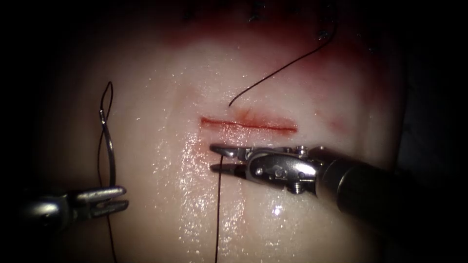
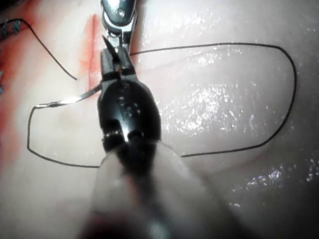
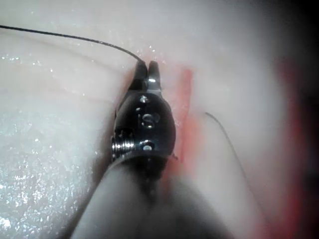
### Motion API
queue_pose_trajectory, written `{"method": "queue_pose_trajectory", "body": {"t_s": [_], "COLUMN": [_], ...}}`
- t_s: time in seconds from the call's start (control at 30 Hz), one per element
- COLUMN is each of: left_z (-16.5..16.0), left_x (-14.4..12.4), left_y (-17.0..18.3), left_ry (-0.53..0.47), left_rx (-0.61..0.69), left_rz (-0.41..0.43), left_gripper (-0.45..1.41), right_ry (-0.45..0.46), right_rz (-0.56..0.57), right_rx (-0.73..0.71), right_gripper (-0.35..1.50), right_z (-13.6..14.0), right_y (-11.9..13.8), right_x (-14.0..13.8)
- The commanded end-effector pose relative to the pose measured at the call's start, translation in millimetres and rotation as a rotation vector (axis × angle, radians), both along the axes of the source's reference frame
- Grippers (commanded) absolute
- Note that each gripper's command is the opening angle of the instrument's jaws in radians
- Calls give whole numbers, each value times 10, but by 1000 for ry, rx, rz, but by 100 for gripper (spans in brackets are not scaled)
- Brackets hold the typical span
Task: Wound Closure
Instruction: Grip thread near wound with right hand and pull away repeatedly until only a short tail is left above wound
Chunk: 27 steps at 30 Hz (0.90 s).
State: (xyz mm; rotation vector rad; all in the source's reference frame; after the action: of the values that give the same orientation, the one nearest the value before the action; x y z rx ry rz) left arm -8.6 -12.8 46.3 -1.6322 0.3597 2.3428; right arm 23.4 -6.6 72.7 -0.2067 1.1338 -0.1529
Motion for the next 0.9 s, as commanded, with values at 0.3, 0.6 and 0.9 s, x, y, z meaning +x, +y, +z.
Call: {"method": "queue_pose_trajectory", "body": {"t_s": [0.3,0.6,0.9], "left_z": [5,4,5], "left_x": [-4,-5,-5], "left_y": [3,3,2], "left_ry": [-1,0,1], "left_rx": [0,0,-1], "left_rz": [1,0,0], "left_gripper": [-35,-35,-35], "right_ry": [-11,-1,11], "right_rz": [-93,-204,-251], "right_rx": [-21,21,52], "right_gripper": [-35,-35,-35], "right_z": [-10,-37,-67], "right_y": [-56,-181,-238], "right_x": [-7,5,20]}}
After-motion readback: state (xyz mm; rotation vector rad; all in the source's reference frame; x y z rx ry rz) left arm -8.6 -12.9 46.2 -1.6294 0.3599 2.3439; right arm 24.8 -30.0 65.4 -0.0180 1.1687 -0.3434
